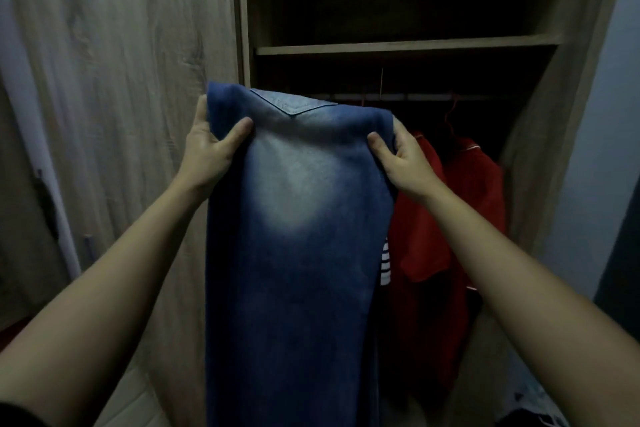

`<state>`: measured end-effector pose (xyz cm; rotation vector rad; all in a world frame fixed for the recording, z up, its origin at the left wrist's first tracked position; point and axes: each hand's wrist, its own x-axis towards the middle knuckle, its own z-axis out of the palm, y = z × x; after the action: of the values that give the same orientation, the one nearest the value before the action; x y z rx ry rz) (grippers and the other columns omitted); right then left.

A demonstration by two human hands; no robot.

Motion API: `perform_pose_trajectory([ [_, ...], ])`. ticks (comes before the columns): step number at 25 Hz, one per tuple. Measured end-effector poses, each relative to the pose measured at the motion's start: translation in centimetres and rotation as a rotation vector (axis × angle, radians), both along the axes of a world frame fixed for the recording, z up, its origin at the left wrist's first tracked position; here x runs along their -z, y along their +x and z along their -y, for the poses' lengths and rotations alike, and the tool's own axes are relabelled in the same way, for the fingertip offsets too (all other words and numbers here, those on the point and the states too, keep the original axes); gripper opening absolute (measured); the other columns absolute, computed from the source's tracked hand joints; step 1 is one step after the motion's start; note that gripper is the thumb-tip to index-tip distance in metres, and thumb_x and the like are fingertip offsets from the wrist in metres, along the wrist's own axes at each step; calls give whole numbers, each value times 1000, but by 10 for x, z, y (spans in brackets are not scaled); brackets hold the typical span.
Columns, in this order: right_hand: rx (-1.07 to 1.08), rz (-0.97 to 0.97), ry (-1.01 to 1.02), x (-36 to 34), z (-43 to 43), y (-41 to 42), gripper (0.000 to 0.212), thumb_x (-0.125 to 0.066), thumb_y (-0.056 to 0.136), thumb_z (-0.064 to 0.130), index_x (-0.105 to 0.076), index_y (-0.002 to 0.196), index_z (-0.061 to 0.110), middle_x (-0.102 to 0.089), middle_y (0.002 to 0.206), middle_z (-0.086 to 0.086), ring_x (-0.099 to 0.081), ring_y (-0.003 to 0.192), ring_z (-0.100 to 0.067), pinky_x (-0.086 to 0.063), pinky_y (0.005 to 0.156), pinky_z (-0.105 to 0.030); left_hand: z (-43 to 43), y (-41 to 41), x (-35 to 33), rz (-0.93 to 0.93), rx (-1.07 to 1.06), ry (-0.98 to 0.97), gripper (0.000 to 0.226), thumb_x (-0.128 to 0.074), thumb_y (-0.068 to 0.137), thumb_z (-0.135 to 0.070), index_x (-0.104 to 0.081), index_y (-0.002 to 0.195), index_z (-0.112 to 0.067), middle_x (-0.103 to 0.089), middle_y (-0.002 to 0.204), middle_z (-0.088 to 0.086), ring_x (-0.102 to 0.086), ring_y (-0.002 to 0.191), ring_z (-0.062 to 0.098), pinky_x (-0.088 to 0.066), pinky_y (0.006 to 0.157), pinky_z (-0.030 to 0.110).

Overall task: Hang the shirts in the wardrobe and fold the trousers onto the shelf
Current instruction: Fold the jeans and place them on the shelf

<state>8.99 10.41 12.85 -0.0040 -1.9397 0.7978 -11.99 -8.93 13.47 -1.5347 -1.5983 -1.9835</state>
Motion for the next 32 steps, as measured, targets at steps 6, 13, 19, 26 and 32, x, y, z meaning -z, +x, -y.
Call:
perform_pose_trajectory([
  [6,707,-60,-66,78,21,5,57,-40,81,64,-45,110,15,-50,104,5,-52,82,-9,-40,66,-27,-8,6,-13,-26,-89,163,30,-69,85,-27,-52,109,-32,-67,100,-13,-64,100,10,-49,96,39],
  [13,623,-66,-111,95,12,-9,38,-37,97,36,-59,91,5,-51,99,2,-56,83,-17,-47,72,-38,3,11,-25,-59,-95,114,29,-65,88,-21,-51,112,-24,-64,101,-12,-63,96,1,-51,88,23],
  [19,25,26,-457,69,24,-16,75,-53,77,65,-35,133,18,-49,126,11,-50,113,5,-44,93,-15,19,18,-39,-21,-6,181,28,-61,90,-15,-49,113,-26,-61,109,-7,-63,101,5,-51,86,21],
  [26,-487,37,-672,33,47,-18,24,-45,90,27,-64,103,20,-73,101,6,-67,100,-10,-54,84,-21,39,-9,-45,250,45,32,61,-73,79,-33,-46,133,-22,-63,121,0,-65,106,15,-53,87,32],
  [32,-655,92,-796,24,55,-17,32,-47,84,34,-74,95,19,-72,105,-3,-67,100,-16,-56,80,-26,67,-30,-25,206,341,-210,94,-81,53,-24,-37,136,-21,-60,120,5,-65,102,21,-55,74,30],
])
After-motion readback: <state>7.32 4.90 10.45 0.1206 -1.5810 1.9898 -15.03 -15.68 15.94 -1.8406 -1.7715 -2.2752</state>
